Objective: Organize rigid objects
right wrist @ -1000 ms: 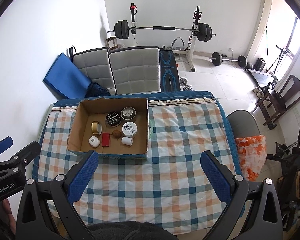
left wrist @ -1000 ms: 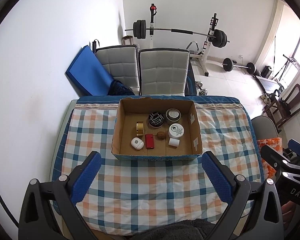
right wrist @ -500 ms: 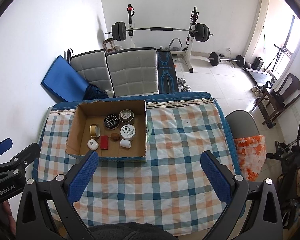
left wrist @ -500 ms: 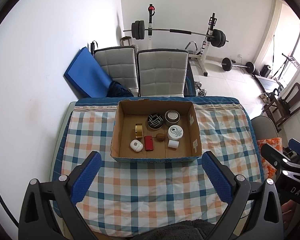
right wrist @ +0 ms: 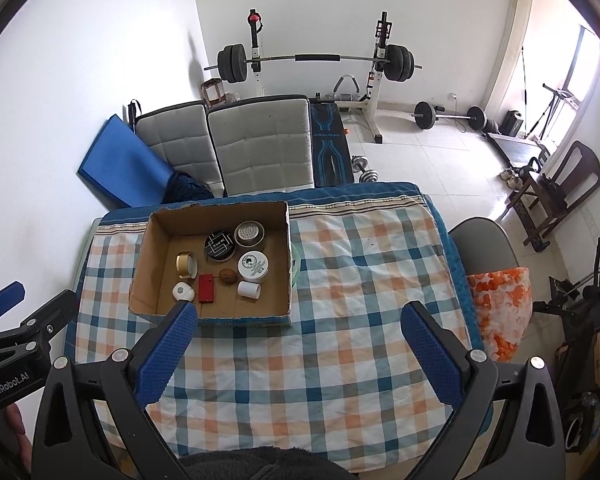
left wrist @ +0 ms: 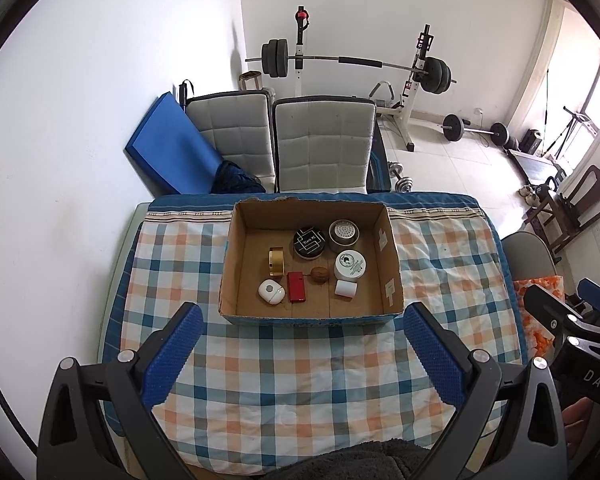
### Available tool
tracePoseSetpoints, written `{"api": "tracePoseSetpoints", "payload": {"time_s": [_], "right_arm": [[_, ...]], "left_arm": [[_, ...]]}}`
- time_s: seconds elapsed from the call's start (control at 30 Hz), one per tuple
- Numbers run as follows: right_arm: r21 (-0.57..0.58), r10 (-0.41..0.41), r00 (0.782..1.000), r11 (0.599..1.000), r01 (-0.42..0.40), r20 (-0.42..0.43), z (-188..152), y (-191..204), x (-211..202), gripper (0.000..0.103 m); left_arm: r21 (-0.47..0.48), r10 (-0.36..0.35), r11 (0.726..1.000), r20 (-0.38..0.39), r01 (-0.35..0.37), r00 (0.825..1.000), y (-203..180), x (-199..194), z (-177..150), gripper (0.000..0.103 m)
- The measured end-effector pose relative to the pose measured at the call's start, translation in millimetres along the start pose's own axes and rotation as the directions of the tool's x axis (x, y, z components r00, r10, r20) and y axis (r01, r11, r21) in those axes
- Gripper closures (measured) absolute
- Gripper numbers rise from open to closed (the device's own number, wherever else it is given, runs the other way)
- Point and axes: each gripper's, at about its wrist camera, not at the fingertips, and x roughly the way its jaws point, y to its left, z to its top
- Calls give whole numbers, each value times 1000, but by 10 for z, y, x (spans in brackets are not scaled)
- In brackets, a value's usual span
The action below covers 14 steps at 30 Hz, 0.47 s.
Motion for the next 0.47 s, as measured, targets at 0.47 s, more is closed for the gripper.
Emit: {"api": "tracePoseSetpoints", "payload": {"time_s": [0.47], "right_arm": [[7, -9, 1000, 1000, 9, 8, -3, 8, 10, 0]], "left_arm": [[7, -13, 1000, 10, 13, 1000, -21, 19, 106, 0]]}}
